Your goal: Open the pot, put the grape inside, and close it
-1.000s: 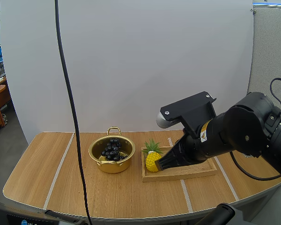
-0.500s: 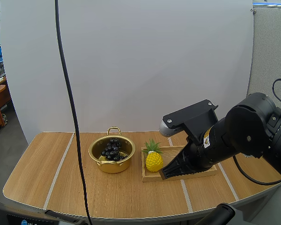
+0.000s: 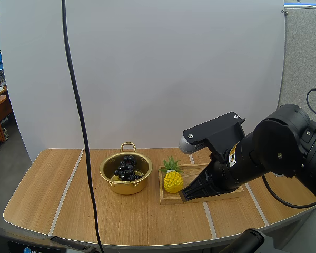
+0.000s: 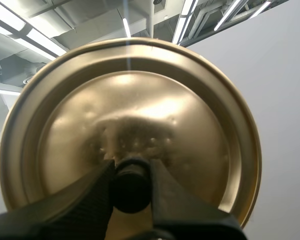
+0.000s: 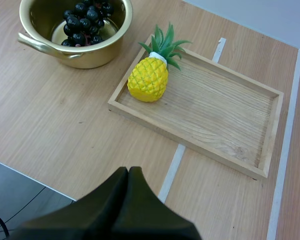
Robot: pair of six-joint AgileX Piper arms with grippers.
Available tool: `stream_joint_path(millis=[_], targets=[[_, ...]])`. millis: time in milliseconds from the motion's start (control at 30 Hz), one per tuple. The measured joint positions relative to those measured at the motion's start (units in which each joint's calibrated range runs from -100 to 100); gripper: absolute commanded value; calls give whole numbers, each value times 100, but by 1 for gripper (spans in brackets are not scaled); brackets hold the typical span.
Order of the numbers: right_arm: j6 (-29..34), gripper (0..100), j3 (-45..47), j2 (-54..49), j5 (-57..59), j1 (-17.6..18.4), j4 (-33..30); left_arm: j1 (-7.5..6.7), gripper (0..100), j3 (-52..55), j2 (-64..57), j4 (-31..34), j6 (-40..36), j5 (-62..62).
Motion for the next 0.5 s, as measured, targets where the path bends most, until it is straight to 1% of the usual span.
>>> stream_joint_path(millis=[400, 500], targets=[[0, 0, 0, 0, 0, 0, 0, 0, 0, 0, 0, 0, 0, 0], [0, 0, 0, 0, 0, 0, 0, 0, 0, 0, -14, 0, 0, 167]])
